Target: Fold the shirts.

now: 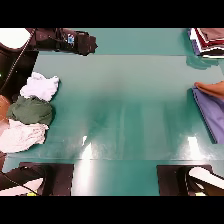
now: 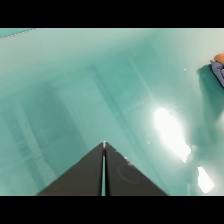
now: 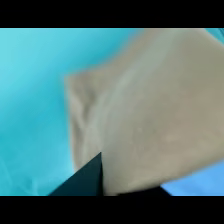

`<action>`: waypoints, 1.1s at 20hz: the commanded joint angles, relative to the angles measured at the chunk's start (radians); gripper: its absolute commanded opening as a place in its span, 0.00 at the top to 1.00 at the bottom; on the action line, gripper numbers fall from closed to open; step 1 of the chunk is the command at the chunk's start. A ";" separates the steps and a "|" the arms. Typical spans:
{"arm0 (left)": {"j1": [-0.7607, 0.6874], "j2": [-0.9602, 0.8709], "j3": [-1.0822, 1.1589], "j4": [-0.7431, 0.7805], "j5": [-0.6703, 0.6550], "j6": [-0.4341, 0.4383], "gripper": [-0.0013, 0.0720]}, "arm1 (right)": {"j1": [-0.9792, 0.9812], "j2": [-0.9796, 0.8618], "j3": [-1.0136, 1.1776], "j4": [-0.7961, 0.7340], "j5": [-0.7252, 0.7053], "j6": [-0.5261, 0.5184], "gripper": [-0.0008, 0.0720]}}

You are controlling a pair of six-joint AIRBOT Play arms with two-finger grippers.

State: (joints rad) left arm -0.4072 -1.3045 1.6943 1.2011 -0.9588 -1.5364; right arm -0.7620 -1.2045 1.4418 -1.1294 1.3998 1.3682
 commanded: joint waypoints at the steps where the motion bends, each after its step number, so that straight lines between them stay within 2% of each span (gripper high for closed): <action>1: 0.000 0.000 0.000 0.004 0.000 0.001 0.94 | -0.081 0.085 -0.196 -0.231 0.033 0.000 0.38; 2: 0.000 0.000 0.000 0.004 0.000 0.003 0.94 | -0.107 0.101 -0.247 -0.264 0.033 0.000 0.25; 5: 0.000 0.000 0.000 0.004 -0.005 0.019 0.94 | -0.163 0.139 -0.329 -0.251 0.035 0.000 0.25; 8: 0.000 0.000 0.000 0.004 -0.014 0.019 0.94 | -0.093 0.180 -0.325 -0.193 -0.012 0.000 0.26; 13: 0.000 0.000 0.000 -0.002 -0.023 0.018 0.94 | 0.256 0.202 -0.241 0.078 -0.050 0.000 0.26; 17: 0.000 0.000 0.000 -0.001 0.003 0.018 0.94 | 0.613 0.202 -0.192 0.080 -0.126 0.000 0.28; 18: 0.000 0.000 0.000 -0.002 0.002 0.018 0.94 | 0.684 0.202 -0.187 0.079 -0.154 0.000 0.34; 19: 0.000 0.000 0.000 -0.002 0.002 0.018 0.94 | 0.754 0.203 -0.185 0.080 -0.186 0.000 0.51; 21: 0.000 0.000 0.000 -0.002 0.002 0.018 0.94 | 0.867 0.202 -0.185 0.080 -0.218 0.000 0.97; 22: 0.000 0.000 0.000 -0.002 0.002 0.018 0.94 | 0.910 0.202 -0.185 0.080 -0.227 -0.001 0.97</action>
State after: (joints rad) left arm -0.4072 -1.3045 1.6943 1.1999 -0.9600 -1.5181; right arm -0.0143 -1.0031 1.2488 -1.0615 1.2331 1.3682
